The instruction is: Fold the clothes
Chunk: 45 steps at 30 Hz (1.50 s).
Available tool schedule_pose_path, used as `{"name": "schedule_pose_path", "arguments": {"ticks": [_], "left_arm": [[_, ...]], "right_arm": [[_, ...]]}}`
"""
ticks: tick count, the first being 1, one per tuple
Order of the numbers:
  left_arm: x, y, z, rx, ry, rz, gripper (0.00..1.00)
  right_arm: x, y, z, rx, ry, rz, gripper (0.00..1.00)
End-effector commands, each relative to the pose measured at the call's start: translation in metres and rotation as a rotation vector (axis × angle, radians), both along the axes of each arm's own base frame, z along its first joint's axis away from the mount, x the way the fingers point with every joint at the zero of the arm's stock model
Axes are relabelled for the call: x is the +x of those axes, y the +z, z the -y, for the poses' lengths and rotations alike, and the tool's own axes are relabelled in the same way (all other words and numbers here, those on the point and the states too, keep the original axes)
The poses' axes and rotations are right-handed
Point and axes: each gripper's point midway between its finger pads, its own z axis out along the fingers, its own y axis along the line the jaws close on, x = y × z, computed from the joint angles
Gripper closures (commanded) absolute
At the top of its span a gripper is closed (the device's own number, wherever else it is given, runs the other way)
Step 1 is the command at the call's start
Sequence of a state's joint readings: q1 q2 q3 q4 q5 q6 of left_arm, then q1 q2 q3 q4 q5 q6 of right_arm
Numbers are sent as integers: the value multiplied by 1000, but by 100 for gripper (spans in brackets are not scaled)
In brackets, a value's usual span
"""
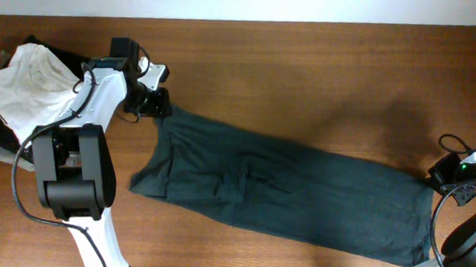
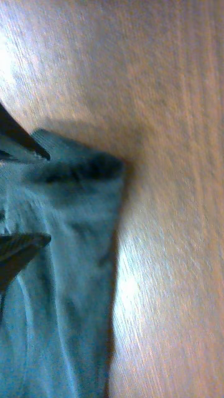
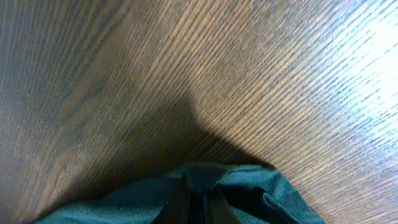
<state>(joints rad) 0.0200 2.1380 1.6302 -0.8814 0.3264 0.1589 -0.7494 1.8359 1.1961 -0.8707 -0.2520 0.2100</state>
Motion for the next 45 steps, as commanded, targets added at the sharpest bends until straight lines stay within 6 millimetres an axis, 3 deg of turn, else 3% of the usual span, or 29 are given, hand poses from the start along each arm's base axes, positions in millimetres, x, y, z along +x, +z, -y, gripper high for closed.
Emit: {"name": "schedule_pose_path", "arguments": {"ticks": [1, 7, 9, 10, 14, 23, 30, 31, 32, 34, 35, 39, 41, 45], "left_arm": [[9, 18, 12, -87, -27, 53, 56], [11, -12, 22, -93, -47, 19, 58], [9, -20, 28, -93, -59, 4, 67], [10, -22, 31, -93, -65, 6, 77], [12, -21, 28, -88, -61, 12, 100], [26, 6, -28, -88, 58, 27, 100], [25, 5, -30, -88, 62, 22, 100], [25, 5, -30, -88, 63, 20, 99], [24, 5, -30, -88, 63, 19, 95], [23, 6, -30, -88, 64, 15, 66], [23, 9, -32, -88, 69, 13, 59], [30, 36, -38, -91, 77, 37, 54], [29, 52, -28, -114, 57, 36, 56], [10, 56, 9, -130, -119, 6, 73]], "right_arm": [[0, 2, 6, -17, -12, -10, 96], [-1, 2, 5, -14, -12, -13, 96], [-1, 2, 5, -14, -12, -13, 96], [-1, 2, 5, -15, -13, -13, 96], [0, 2, 6, -18, -12, -10, 96], [-11, 0, 16, -75, -21, -68, 96], [0, 1, 18, -75, -19, -17, 93], [1, 2, 17, -70, -17, -9, 85], [4, 3, 15, -56, -5, 11, 68], [9, 7, 12, -36, 17, 40, 42], [8, 13, 16, -30, 3, 39, 38], [9, 51, 24, 5, -13, 80, 38], [14, 74, 14, 45, 22, 126, 40], [9, 81, -21, 125, 91, 87, 65]]}}
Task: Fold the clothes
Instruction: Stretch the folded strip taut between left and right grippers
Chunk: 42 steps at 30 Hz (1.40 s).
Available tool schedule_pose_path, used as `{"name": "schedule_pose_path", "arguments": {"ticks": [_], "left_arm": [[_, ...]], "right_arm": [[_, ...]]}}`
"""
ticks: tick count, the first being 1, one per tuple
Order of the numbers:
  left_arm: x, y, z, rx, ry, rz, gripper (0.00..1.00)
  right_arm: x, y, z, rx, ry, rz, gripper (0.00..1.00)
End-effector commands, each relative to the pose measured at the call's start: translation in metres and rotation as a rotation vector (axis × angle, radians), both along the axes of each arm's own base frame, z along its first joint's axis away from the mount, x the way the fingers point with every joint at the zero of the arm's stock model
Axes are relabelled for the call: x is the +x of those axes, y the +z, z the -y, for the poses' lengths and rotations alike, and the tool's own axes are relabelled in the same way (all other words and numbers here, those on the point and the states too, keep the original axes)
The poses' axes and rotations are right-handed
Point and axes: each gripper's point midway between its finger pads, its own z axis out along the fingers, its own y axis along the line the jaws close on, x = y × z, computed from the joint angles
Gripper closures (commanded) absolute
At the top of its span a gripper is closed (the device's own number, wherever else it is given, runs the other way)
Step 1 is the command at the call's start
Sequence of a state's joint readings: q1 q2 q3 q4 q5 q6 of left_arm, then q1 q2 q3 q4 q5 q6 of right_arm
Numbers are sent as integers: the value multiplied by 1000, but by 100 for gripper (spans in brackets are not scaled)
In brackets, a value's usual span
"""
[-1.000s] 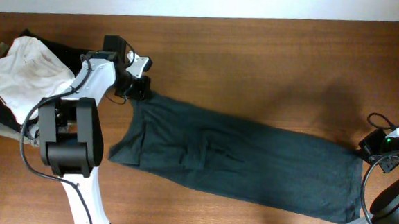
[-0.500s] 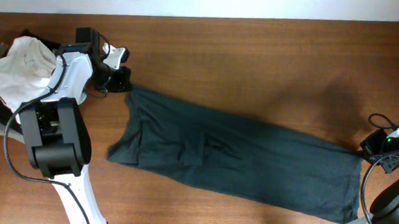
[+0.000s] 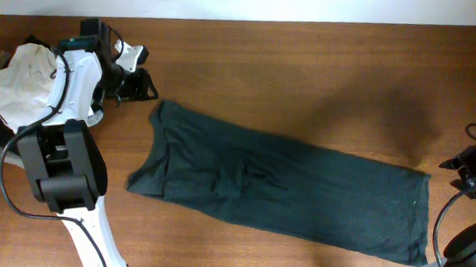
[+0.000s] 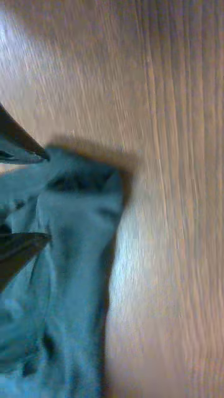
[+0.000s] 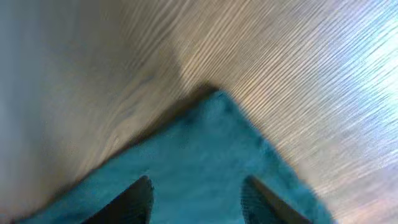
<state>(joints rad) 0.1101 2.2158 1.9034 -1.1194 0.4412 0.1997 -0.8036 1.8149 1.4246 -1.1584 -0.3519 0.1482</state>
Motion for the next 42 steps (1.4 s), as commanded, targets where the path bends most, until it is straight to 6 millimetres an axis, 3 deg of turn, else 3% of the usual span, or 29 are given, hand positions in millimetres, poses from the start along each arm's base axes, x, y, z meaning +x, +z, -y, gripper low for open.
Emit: {"name": "schedule_pose_path", "arguments": {"ticks": [1, 4, 7, 10, 14, 18, 22, 25, 27, 29, 33, 37, 39, 42], "left_arm": [[-16, 9, 39, 7, -190, 14, 80], [-33, -6, 58, 57, -258, -42, 91], [-54, -38, 71, 91, -305, -99, 93], [-61, -64, 72, 97, -310, -100, 93], [-55, -92, 72, 102, -306, -28, 93], [-25, -108, 61, 168, -151, 55, 92], [18, -96, 57, 145, -23, 199, 88], [37, -85, 51, 114, 73, 242, 81], [39, -79, 48, 99, 79, 234, 69], [40, -70, 46, 86, 82, 215, 64], [43, -34, 43, 60, 42, 205, 48], [43, 13, 47, 47, -1, 190, 40], [40, 44, 46, 51, -4, 177, 38], [34, 68, 46, 65, -53, 183, 35]], "right_arm": [[4, 10, -35, 54, 100, 8, 73], [-12, -17, -52, 43, 141, -104, 78], [-25, -52, -68, 58, 125, -158, 87], [-28, -78, -74, 53, 84, -156, 92], [-20, -109, -76, 0, 24, -103, 96], [17, -127, -73, -91, -40, 44, 96], [69, -121, -73, -155, -34, 207, 96], [103, -100, -81, -156, 11, 330, 94], [122, -80, -92, -100, 93, 416, 83], [131, -55, -100, -37, 180, 499, 71], [126, 4, -102, 44, 293, 601, 66], [100, 42, -85, -14, 336, 565, 57], [75, 41, -47, -117, 264, 439, 34], [57, 19, -14, -208, 271, 352, 20]]}}
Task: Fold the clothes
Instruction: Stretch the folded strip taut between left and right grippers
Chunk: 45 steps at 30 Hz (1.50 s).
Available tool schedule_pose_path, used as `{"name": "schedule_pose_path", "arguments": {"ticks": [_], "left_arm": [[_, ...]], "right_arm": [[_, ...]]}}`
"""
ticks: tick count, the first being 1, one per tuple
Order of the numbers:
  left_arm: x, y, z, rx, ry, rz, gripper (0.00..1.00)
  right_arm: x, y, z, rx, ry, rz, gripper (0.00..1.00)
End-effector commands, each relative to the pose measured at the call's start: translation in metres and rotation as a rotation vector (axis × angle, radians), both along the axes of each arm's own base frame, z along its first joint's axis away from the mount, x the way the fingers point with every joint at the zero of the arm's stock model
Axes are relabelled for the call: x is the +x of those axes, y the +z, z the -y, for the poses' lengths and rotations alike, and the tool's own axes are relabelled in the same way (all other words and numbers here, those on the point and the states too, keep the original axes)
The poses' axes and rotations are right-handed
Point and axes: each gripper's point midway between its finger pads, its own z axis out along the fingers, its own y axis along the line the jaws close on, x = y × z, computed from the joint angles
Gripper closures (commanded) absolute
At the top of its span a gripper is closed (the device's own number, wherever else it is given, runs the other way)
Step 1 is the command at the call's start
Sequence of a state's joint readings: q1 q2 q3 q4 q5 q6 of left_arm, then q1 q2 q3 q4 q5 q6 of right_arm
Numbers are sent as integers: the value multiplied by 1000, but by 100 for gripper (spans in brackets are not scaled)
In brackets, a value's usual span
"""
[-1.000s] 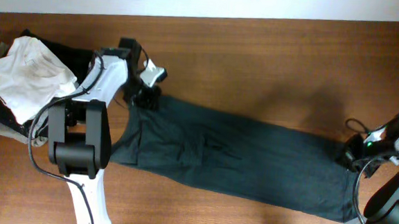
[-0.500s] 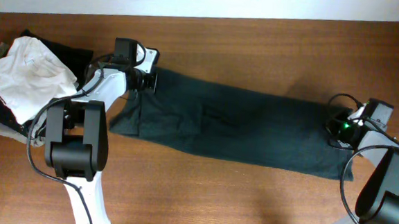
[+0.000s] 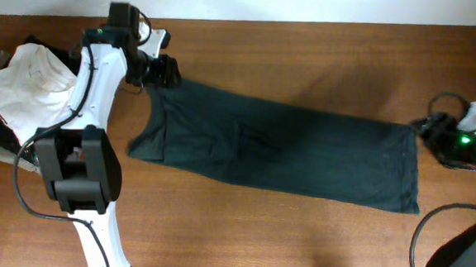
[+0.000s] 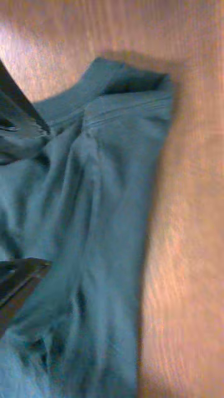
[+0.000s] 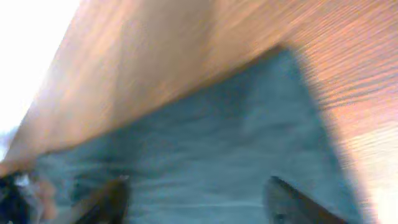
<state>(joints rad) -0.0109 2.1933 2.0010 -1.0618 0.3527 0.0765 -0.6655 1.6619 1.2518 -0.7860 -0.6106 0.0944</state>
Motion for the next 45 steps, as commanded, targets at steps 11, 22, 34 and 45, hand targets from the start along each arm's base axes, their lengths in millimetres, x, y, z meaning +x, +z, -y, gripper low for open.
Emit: {"name": "schedule_pose_path", "arguments": {"ticks": [11, 22, 34, 45], "left_arm": [[-17, 33, -4, 37, -84, -18, 2], [-14, 28, -25, 156, -50, -17, 1], [-14, 28, -24, 156, -50, -17, 1], [-14, 28, -24, 156, -50, -17, 1]], "right_arm": [[-34, -120, 44, -84, 151, -235, 19], [-81, -177, -1, 109, 230, -530, 45], [-76, -176, -13, 66, 272, -575, 94], [-50, -40, 53, -250, 111, -529, 96]]}}
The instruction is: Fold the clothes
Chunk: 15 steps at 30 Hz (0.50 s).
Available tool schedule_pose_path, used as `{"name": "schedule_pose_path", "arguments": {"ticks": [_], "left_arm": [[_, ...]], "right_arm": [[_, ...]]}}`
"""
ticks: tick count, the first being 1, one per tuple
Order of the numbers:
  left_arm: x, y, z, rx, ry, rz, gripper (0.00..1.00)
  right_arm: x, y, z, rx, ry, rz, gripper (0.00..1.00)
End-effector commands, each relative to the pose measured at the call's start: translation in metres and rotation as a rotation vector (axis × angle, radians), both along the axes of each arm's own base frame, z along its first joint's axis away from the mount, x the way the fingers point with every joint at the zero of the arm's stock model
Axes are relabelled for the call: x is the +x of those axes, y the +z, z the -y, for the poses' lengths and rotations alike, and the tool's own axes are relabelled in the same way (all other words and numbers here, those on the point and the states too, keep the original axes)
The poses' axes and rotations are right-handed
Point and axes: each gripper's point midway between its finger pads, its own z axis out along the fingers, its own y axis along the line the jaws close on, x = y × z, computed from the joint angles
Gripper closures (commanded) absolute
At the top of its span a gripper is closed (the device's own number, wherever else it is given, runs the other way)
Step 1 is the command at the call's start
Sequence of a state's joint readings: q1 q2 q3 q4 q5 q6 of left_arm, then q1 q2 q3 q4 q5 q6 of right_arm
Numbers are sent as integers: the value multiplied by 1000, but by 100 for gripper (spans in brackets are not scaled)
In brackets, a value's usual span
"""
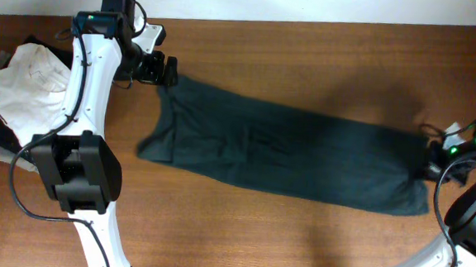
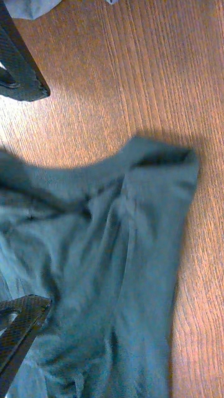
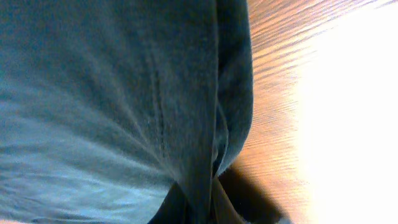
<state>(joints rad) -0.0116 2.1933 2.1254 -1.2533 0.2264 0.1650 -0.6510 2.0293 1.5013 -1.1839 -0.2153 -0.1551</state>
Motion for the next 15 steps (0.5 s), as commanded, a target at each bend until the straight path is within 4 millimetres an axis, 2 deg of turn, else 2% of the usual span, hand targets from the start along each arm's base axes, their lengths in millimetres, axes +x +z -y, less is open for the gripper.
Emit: {"name": "schedule_pose_path", "arguments": {"ticks": [1, 4, 7, 9, 12, 14, 15], "left_arm": [[3, 7, -4, 10, -5, 23, 1], [3, 7, -4, 10, -5, 23, 1], [3, 7, -4, 10, -5, 23, 1], [3, 7, -4, 10, -5, 23, 1], [3, 7, -4, 10, -5, 22, 1], [3, 7, -4, 10, -5, 23, 1], [3, 7, -4, 10, -5, 23, 1]], "right_arm": [[8, 66, 26, -192, -35, 90, 96], [13, 97, 22, -217, -50, 161, 96], [19, 118, 2, -193, -25, 227, 96], [25, 129, -26, -175, 19, 244, 96], [39, 131, -77, -148, 128, 242, 96], [52, 130, -122, -126, 205, 240, 96], [57, 129, -139, -120, 220, 245, 96]]}}
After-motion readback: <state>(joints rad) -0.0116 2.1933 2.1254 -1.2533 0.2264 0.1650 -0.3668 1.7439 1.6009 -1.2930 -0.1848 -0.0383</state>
